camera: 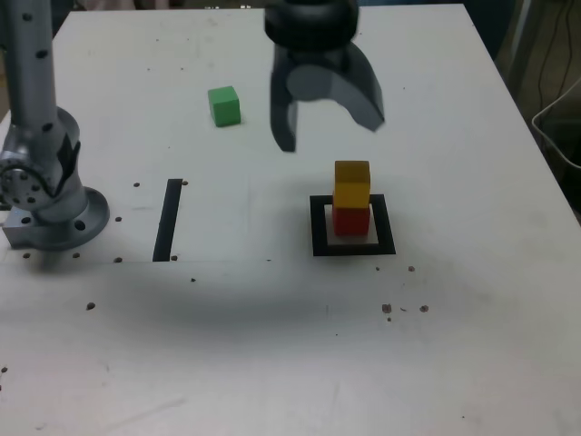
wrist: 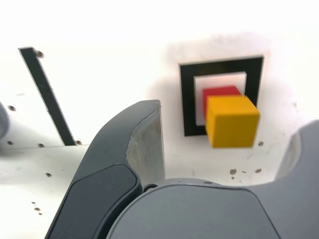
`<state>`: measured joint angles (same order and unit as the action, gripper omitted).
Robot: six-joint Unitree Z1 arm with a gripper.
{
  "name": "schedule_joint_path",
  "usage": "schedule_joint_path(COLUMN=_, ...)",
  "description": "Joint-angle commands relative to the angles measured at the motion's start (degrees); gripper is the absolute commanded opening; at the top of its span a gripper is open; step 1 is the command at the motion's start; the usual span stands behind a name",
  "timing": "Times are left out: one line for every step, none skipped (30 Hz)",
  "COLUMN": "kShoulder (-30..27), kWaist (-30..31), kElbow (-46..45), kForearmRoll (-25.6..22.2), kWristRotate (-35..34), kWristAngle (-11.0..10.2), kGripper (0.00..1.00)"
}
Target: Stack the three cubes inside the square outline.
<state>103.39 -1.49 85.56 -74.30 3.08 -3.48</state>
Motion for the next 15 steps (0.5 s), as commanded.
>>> schedule_joint_path(kShoulder=-0.8, kWaist=-2.1, kElbow=-1.1, kForearmRoll=0.0, kWristRotate=1.6, kWristAngle=0.5, kGripper=0.99)
schedule_joint_path(kShoulder=-1.0, kWaist=-3.3, kElbow=-1.7, kForearmRoll=0.1, kWristRotate=2.4, kWristAngle=0.7, kGripper=0.99)
schedule_joint_path(kShoulder=-1.3, kWaist=-4.6, kElbow=-2.3, kForearmRoll=0.1, kWristRotate=3.2, kWristAngle=0.7, kGripper=0.99)
schedule_joint_path(kShoulder=-1.6, kWaist=-5.8, kElbow=-2.8, kForearmRoll=0.1, kWristRotate=3.9, kWristAngle=0.6, kGripper=0.99)
schedule_joint_path(kShoulder=-1.9, kWaist=-7.1, kElbow=-3.2, kForearmRoll=0.1, kWristRotate=4.5, kWristAngle=0.4, kGripper=0.99)
schedule_joint_path(kShoulder=-2.2, kWaist=-8.4, kElbow=-3.5, kForearmRoll=0.1, kWristRotate=5.1, kWristAngle=0.1, kGripper=0.99)
schedule_joint_path(kShoulder=-2.5, kWaist=-9.6, kElbow=-3.8, kForearmRoll=0.1, kWristRotate=5.7, kWristAngle=-0.3, kGripper=0.99)
schedule_joint_path(kShoulder=-2.8, kWaist=-11.2, kElbow=-4.1, kForearmRoll=0.1, kWristRotate=6.4, kWristAngle=-0.8, kGripper=0.99)
schedule_joint_path(kShoulder=-3.0, kWaist=-12.3, kElbow=-4.3, kForearmRoll=0.1, kWristRotate=6.8, kWristAngle=-1.3, kGripper=0.99)
schedule_joint_path(kShoulder=-3.1, kWaist=-13.4, kElbow=-4.6, kForearmRoll=0.2, kWristRotate=7.2, kWristAngle=-1.7, kGripper=0.99)
schedule_joint_path(kShoulder=-3.3, kWaist=-14.4, kElbow=-4.8, kForearmRoll=0.4, kWristRotate=7.5, kWristAngle=-2.2, kGripper=0.99)
schedule_joint_path(kShoulder=-3.4, kWaist=-15.4, kElbow=-5.2, kForearmRoll=0.7, kWristRotate=7.7, kWristAngle=-2.6, kGripper=0.99)
schedule_joint_path(kShoulder=-3.6, kWaist=-16.3, kElbow=-5.5, kForearmRoll=1.1, kWristRotate=7.9, kWristAngle=-3.0, kGripper=0.99)
schedule_joint_path(kShoulder=-3.7, kWaist=-17.1, kElbow=-5.9, kForearmRoll=1.5, kWristRotate=8.1, kWristAngle=-3.3, kGripper=0.99)
schedule_joint_path(kShoulder=-3.8, kWaist=-17.9, kElbow=-6.2, kForearmRoll=2.0, kWristRotate=8.2, kWristAngle=-3.6, kGripper=0.99)
